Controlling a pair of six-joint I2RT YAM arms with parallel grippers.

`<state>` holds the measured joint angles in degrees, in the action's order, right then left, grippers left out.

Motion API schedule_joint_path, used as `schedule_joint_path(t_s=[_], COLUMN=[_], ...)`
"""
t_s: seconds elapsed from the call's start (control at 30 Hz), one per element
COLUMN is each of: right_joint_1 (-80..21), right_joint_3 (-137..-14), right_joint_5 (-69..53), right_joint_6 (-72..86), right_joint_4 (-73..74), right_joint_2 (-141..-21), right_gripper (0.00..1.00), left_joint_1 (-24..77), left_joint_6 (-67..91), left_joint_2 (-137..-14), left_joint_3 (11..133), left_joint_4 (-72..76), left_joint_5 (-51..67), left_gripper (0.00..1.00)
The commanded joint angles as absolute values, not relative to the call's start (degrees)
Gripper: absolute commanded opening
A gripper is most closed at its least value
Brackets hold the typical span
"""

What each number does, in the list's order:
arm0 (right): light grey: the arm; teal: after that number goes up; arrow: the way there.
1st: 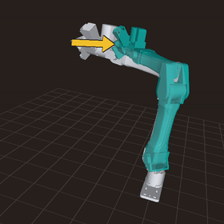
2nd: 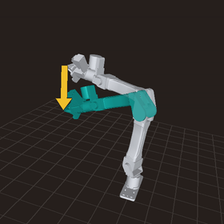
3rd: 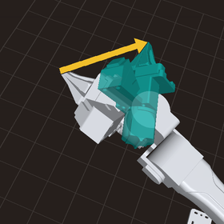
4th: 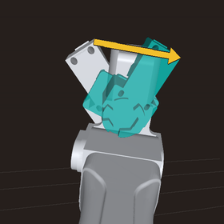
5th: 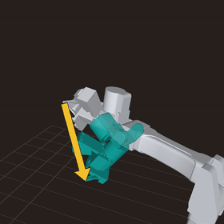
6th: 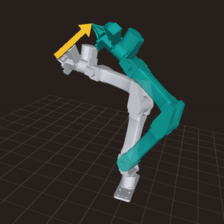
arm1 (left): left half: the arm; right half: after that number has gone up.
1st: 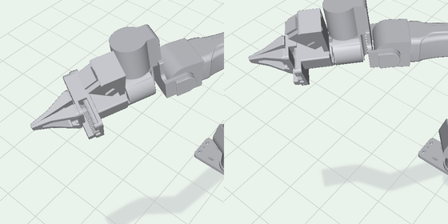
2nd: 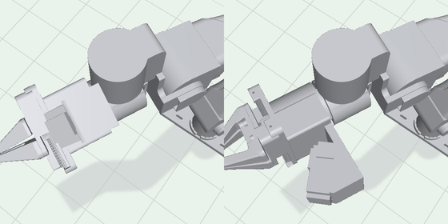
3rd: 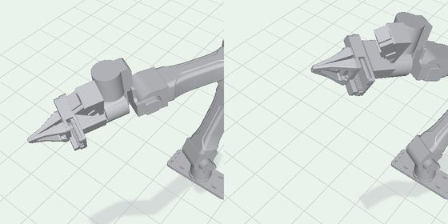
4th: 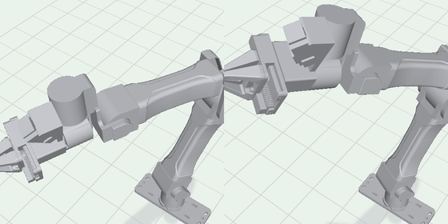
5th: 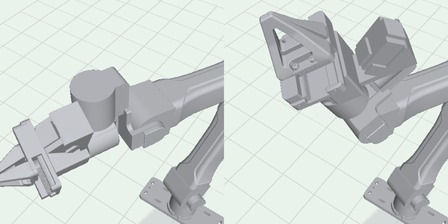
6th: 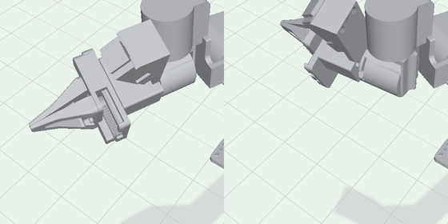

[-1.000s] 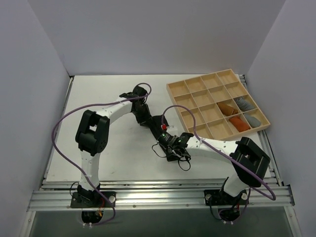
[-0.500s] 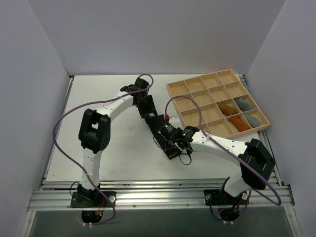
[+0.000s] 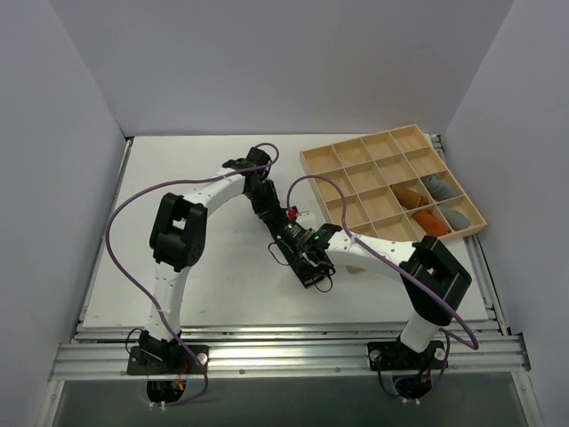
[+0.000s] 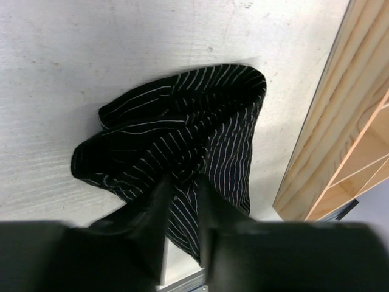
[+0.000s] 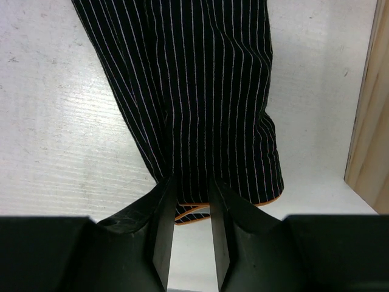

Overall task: Roll the underwear
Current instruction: Fold the underwear

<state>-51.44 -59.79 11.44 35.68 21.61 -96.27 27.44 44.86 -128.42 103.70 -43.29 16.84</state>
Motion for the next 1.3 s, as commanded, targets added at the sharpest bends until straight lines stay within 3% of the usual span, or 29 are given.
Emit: schedule_joint_path(t_s=[0.0, 0.2, 0.27, 0.9, 1.27], right_joint_1=[-51.4, -51.4, -51.4, -50.5, -47.0], right_joint_3=[-59.0, -57.7, -57.7, -59.5, -55.1], right_joint_5=[13.4, 12.9, 12.8, 13.1, 12.0], right_joint_6=[34.7, 34.5, 34.5, 37.5, 39.3], right_joint_4=[22.4, 21.3, 21.3, 23.1, 20.1], right_joint_2=[-96.2, -96.3, -96.2, -87.4, -89.7], right_gripper=[0.23, 0.06, 0.00, 0.01, 0.01], left_joint_1=[27.7, 27.7, 27.7, 27.4, 27.4], left_joint_6=[45.1, 44.6, 44.6, 42.6, 42.5], left_joint_2=[-129.0, -128.3, -128.1, -119.5, -115.3], left_joint_3=[106.8, 106.6, 106.6, 96.5, 90.7], left_joint_4=[-41.4, -41.4, -41.6, -40.2, -37.1], left_joint_5=[19.0, 18.9, 19.1, 16.6, 17.1], left_gripper=[0.27, 0.03, 0.02, 0.02, 0.02])
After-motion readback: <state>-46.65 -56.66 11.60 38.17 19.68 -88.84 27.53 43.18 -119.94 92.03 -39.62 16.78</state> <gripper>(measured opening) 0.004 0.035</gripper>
